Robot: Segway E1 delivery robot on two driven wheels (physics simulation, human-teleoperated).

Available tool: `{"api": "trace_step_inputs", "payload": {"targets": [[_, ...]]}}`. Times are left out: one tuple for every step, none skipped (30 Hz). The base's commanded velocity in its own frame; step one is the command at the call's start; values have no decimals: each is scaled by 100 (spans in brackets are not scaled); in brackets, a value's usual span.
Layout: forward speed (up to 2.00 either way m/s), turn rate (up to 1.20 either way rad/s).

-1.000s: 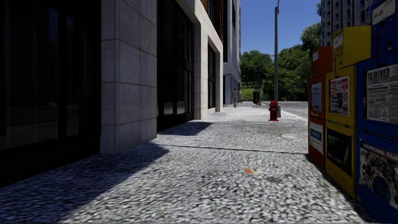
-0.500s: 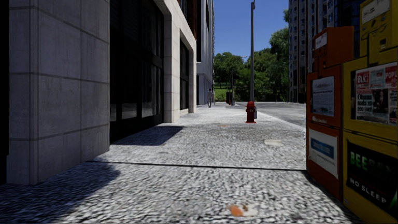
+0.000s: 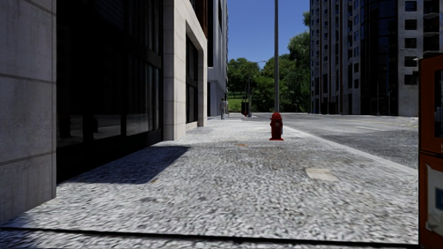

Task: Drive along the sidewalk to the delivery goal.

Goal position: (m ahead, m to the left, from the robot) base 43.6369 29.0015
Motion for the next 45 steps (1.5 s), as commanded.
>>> {"api": "trace_step_inputs", "payload": {"targets": [[200, -43], [200, -44], [200, -44], [200, -44], [200, -44], [200, -44], [200, -44], [200, -44], [200, -26], [200, -26], [200, 0], [200, 0], [200, 0], [200, 0], [200, 0], [200, 0], [200, 0], [200, 0], [200, 0], [200, 0], [200, 0], [200, 0], [200, 0], [200, 0], [200, 0], [200, 0], [200, 0], [200, 0], [200, 0], [200, 0], [200, 0], [200, 0], [200, 0], [200, 0], [200, 0], [200, 0], [200, 0], [200, 0], [200, 0], [200, 0], [200, 0], [200, 0], [200, 0], [200, 0], [200, 0]]}}
